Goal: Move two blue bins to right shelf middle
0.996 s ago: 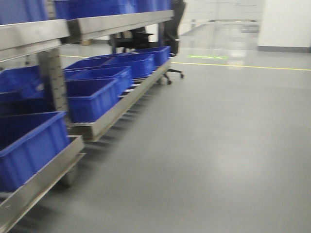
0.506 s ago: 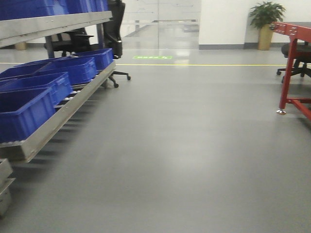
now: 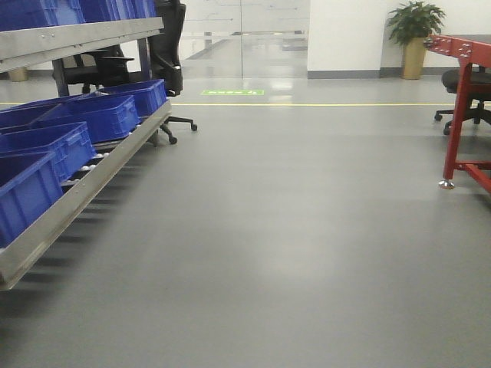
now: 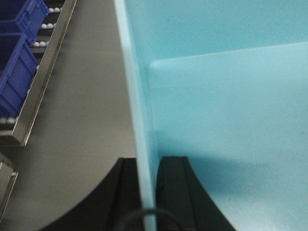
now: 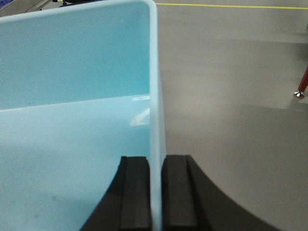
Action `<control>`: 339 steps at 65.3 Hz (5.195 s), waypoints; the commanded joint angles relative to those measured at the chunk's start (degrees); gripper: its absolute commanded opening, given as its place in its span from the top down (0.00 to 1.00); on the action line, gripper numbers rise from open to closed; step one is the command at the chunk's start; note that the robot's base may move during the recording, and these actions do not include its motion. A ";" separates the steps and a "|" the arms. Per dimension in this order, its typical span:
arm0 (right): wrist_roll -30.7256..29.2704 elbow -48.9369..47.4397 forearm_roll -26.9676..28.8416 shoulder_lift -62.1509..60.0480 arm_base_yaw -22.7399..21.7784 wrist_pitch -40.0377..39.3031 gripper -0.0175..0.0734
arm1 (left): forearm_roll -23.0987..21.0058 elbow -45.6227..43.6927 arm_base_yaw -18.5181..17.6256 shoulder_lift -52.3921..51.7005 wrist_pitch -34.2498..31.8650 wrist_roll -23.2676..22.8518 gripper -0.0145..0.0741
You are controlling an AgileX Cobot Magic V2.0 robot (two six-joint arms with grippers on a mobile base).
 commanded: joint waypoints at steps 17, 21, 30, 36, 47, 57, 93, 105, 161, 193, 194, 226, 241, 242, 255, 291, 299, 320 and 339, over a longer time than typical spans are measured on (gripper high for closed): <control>0.13 -0.47 1.49 -0.59 0.36 -4.39 0.97 | -1.55 -0.57 -0.45 -0.62 -3.12 0.95 0.96; 0.13 -0.47 1.49 -0.59 0.36 -4.39 0.97 | -1.55 -0.57 -0.45 -0.62 -3.12 0.95 0.96; 0.13 -0.47 1.49 -0.59 0.36 -4.39 0.97 | -1.55 -0.57 -0.45 -0.62 -3.12 0.95 0.96; 0.13 -0.47 1.49 -0.59 0.36 -4.39 0.97 | -1.55 -0.57 -0.45 -0.62 -3.12 0.95 0.96; 0.13 -0.47 1.49 -0.59 0.36 -4.39 0.97 | -1.55 -0.57 -0.45 -0.62 -3.12 0.95 0.96; 0.13 -0.47 1.49 -0.59 0.36 -4.39 0.97 | -1.55 -0.57 -0.45 -0.62 -3.12 0.95 0.96; 0.13 -0.47 1.49 -0.59 0.36 -4.39 0.97 | -1.55 -0.57 -0.45 -0.62 -3.12 0.95 0.96; 0.13 -0.47 1.49 -0.59 0.36 -4.39 0.97 | -1.55 -0.57 -0.45 -0.62 -3.12 0.95 0.96; 0.13 -0.47 1.49 -0.59 0.36 -4.39 0.97 | -1.55 -0.57 -0.45 -0.62 -3.12 0.95 0.96; 0.13 -0.47 1.49 -0.59 0.36 -4.39 0.97 | -1.55 -0.57 -0.45 -0.62 -3.12 0.95 0.96; 0.13 -0.47 1.49 -0.59 0.36 -4.39 0.97 | -1.55 -0.57 -0.45 -0.62 -3.12 0.95 0.96; 0.13 -0.47 1.49 -0.59 0.36 -4.39 0.97 | -1.55 -0.57 -0.45 -0.62 -3.12 0.95 0.96; 0.13 -0.47 1.49 -0.59 0.36 -4.39 0.97 | -1.55 -0.57 -0.45 -0.62 -3.12 0.95 0.96; 0.13 -0.47 1.49 -0.59 0.36 -4.39 0.97 | -1.55 -0.57 -0.45 -0.62 -3.12 0.95 0.96; 0.13 -0.47 1.49 -0.59 0.36 -4.39 0.97 | -1.55 -0.57 -0.45 -0.62 -3.12 0.95 0.96; 0.13 -0.47 1.49 -0.49 0.36 -4.38 0.97 | -1.55 -0.57 -0.45 -0.62 -3.12 0.95 0.96; 0.13 -0.47 1.49 -0.49 0.36 -4.38 0.97 | -1.55 -0.57 -0.45 -0.62 -3.12 0.95 0.96; 0.13 -0.47 1.49 -0.49 0.36 -4.38 0.97 | -1.55 -0.57 -0.45 -0.62 -3.12 0.95 0.96; 0.13 -0.47 1.49 -0.49 0.36 -4.38 0.97 | -1.55 -0.57 -0.45 -0.62 -3.12 0.95 0.96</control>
